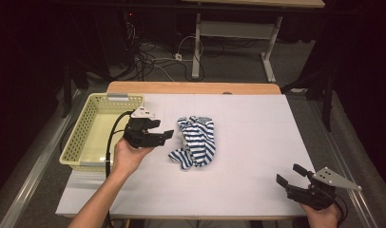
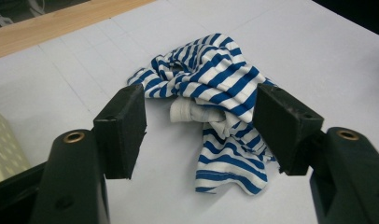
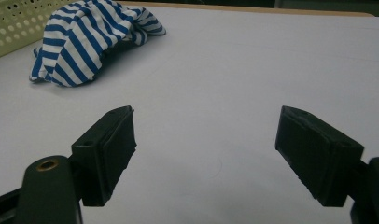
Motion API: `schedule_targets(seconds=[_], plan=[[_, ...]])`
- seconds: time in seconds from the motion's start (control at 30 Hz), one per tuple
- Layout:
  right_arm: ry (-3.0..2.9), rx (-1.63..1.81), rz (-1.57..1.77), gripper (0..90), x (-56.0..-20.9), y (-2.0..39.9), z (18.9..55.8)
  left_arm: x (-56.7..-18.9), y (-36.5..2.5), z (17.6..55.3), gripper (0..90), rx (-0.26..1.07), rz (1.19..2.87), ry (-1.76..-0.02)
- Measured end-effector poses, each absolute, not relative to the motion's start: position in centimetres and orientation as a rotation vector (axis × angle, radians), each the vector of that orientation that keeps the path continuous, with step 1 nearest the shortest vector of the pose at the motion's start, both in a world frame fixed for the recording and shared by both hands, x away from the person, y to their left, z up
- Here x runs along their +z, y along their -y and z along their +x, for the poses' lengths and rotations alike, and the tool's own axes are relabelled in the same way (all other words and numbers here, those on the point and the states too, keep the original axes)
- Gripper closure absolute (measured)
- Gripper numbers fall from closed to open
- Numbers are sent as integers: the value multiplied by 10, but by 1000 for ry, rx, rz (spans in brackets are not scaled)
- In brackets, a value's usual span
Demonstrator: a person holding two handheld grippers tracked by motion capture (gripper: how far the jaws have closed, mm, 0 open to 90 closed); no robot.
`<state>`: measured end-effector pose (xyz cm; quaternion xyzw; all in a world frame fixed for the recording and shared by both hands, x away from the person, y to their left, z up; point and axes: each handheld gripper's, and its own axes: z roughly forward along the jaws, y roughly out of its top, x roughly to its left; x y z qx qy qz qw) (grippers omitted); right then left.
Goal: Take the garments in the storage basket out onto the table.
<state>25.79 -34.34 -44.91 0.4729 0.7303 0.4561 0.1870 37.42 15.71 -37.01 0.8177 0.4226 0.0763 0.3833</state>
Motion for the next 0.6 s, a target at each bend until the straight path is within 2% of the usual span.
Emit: schedule_targets(seconds=[0.6], plan=[[-2054, 1284, 1333, 210, -449, 344, 258, -370, -165, 363, 338, 213, 2071, -1076]])
